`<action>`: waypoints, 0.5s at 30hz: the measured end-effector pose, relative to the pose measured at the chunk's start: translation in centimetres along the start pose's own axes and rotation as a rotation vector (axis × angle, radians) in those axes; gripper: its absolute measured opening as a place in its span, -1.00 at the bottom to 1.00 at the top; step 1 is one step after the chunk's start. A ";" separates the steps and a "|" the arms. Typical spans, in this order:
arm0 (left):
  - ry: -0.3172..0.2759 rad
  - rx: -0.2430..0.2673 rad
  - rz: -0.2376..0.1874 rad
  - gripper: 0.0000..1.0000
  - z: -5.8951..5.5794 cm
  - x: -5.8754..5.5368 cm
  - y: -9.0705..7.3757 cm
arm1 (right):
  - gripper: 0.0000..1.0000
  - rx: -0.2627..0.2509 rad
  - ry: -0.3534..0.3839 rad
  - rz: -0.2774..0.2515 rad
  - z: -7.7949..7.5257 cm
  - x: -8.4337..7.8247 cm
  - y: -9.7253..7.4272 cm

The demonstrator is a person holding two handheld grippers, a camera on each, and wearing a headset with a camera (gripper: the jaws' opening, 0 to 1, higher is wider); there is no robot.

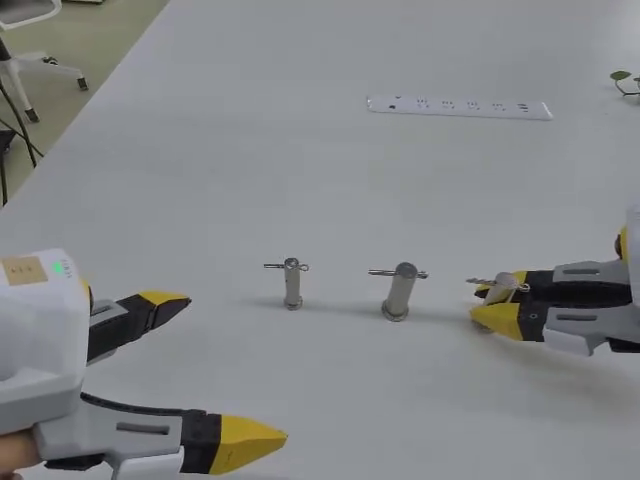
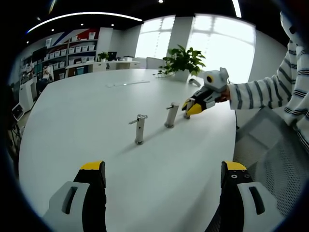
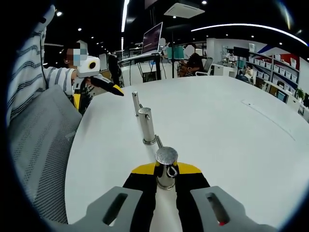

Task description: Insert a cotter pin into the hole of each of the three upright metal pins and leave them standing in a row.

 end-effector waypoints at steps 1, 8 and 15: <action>-0.001 -0.001 -0.001 0.97 0.0 0.0 0.0 | -0.82 -0.001 0.010 0.002 0.0 0.0 0.0; -0.013 -0.011 -0.005 0.97 -0.2 0.3 0.1 | -0.77 -0.019 -0.042 0.053 -0.1 0.0 0.0; -0.013 -0.008 -0.001 0.97 -0.1 0.2 0.1 | -0.36 -0.063 -0.043 0.032 -0.1 1.2 -0.8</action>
Point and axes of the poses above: the centre of the closed fingertips' face, and the gripper's own axes: y roughly forward along the fingers, z roughly to its left, x roughly out of its top, the point moved 3 cm from there along -y, roughly backward along the fingers, and after that the axes turned 13 degrees about x, right-handed, at the moved point
